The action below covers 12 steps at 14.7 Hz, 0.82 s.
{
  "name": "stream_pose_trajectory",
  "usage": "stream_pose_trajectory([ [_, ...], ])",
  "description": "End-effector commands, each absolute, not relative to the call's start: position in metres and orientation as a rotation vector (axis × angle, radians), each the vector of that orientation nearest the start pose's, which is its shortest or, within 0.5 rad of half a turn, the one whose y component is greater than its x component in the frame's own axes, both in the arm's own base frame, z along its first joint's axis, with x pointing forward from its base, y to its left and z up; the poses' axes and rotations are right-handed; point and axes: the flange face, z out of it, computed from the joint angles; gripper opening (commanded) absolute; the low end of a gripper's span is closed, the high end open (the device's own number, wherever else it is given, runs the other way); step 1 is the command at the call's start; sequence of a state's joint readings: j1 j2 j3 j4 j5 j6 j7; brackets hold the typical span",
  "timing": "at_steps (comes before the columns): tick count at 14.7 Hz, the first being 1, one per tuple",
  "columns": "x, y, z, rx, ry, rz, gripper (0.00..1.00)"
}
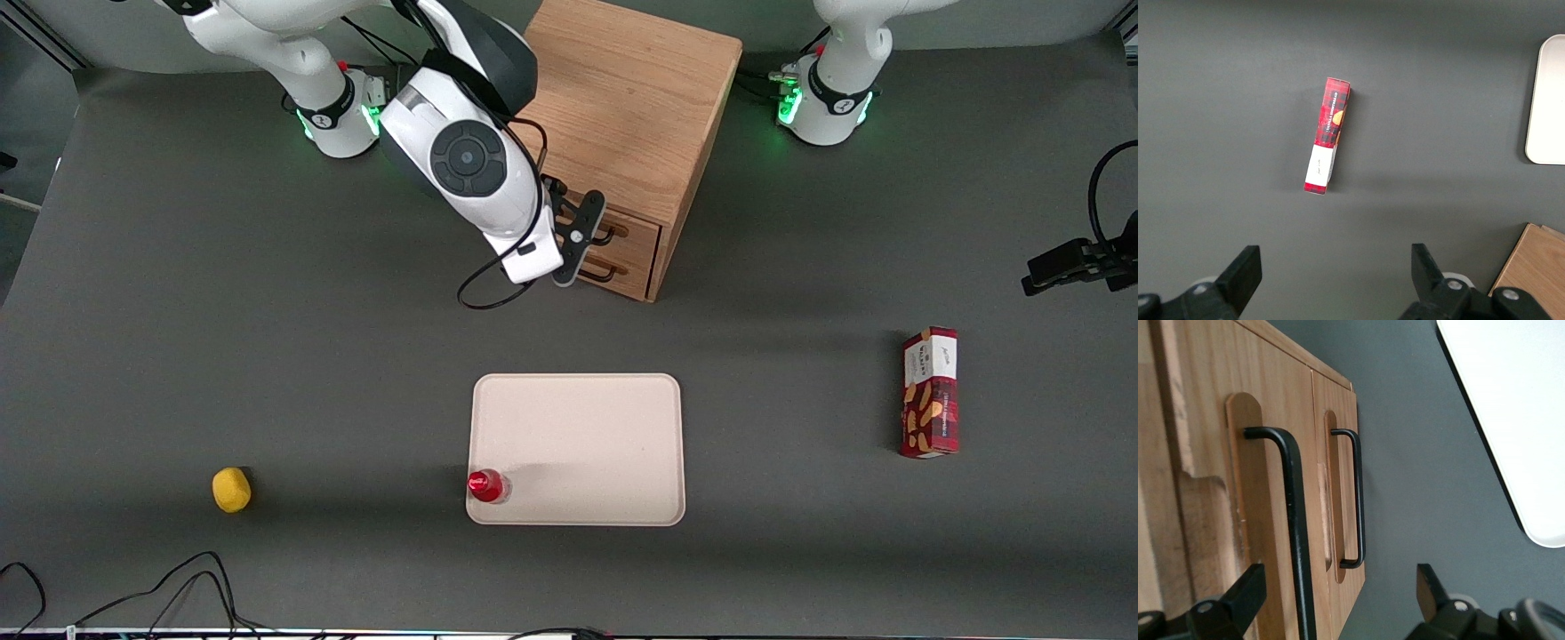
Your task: Open upper drawer
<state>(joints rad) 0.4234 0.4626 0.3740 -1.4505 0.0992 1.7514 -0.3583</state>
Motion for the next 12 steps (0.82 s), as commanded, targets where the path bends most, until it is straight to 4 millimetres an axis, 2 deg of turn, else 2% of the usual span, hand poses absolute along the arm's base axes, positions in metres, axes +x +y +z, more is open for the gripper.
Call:
stream_pose_trajectory([
  [1,0.496,0.461,0.422,-2.432,-1.536,0.275,1.00],
  [12,0.502,0.469,0.394,-2.444,-1.541,0.264,1.00],
])
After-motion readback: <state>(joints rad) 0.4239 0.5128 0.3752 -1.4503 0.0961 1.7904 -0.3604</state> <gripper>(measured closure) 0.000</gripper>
